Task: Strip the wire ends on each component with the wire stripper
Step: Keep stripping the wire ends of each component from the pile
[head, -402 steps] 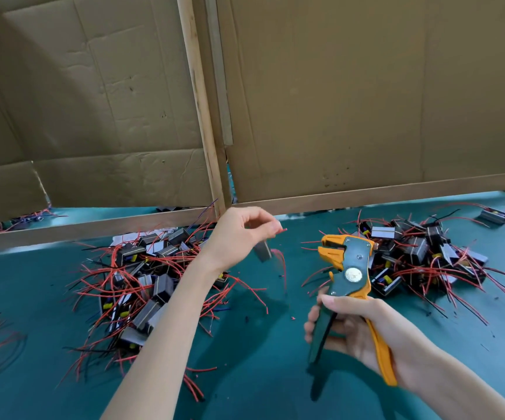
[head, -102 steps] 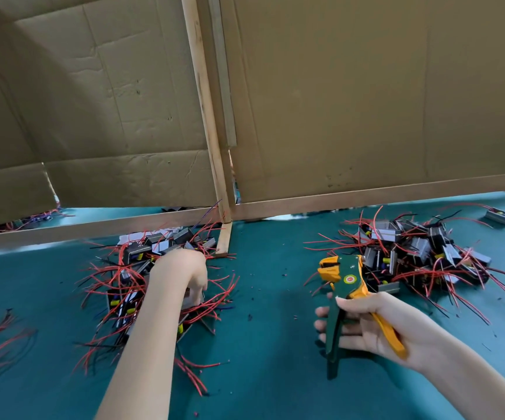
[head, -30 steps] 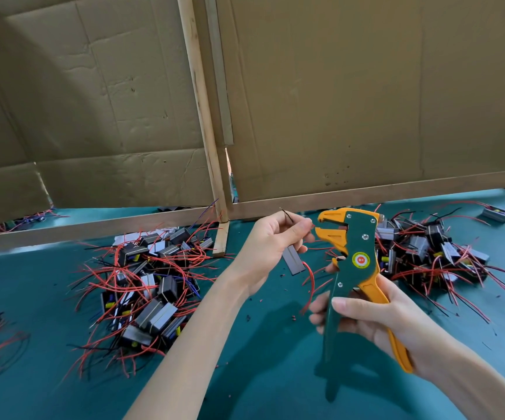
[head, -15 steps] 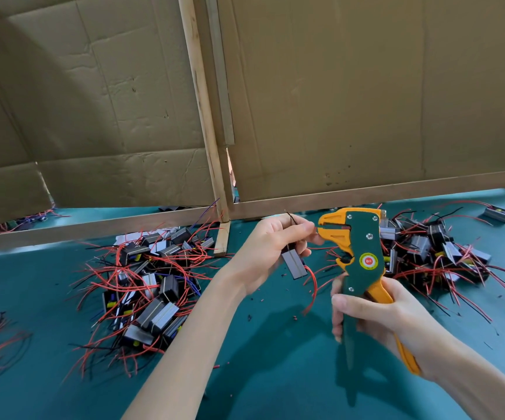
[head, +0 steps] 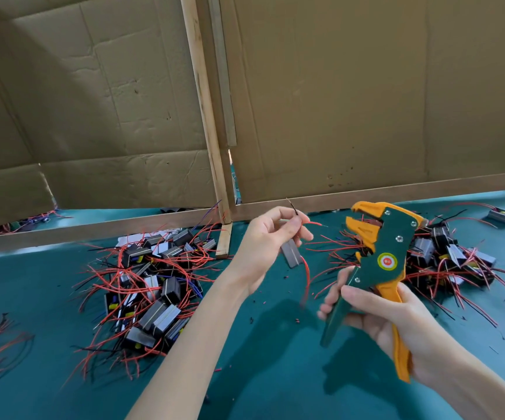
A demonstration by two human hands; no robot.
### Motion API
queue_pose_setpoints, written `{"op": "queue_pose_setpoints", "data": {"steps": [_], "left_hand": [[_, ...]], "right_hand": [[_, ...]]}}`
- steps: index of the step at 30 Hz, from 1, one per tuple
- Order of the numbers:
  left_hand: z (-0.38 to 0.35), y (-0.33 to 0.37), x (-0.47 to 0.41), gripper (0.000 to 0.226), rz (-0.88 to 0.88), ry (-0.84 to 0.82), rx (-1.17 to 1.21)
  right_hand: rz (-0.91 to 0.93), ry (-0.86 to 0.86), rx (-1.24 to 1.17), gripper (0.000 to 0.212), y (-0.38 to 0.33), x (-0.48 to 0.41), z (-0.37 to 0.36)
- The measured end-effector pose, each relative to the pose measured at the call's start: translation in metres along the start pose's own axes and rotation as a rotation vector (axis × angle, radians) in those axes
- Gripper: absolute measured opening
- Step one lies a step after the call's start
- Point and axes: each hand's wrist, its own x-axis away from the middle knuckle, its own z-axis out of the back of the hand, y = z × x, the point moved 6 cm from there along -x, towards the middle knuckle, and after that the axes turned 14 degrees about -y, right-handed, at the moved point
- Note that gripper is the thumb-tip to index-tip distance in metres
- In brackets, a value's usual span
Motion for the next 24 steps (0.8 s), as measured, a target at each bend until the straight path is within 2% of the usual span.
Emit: {"op": "queue_pose_setpoints", "data": {"steps": [5,13,17,24], "left_hand": [[0.008,0.018,0.004,0.019,-0.092,0.02,-0.267],[0.006,0.035,0.01,0.009,-0.065,0.023,-0.478],[0.003,0.044,0.013,0.006,-0.074,-0.021,-0.624],[-0.005,0.051,0.015,0.009,-0.039,-0.116,-0.774]], "right_hand": [[-0.007,0.018,-0.048,0.011,0.001,0.001,0.001],[-0.097,-0.034,0.033,0.027,0.0,0.002,-0.002],[-0.156,-0.07,0.053,0.045,0.003,0.002,-0.004],[-0.2,-0.137,0.096,0.039,0.007,0.002,-0.004]]}}
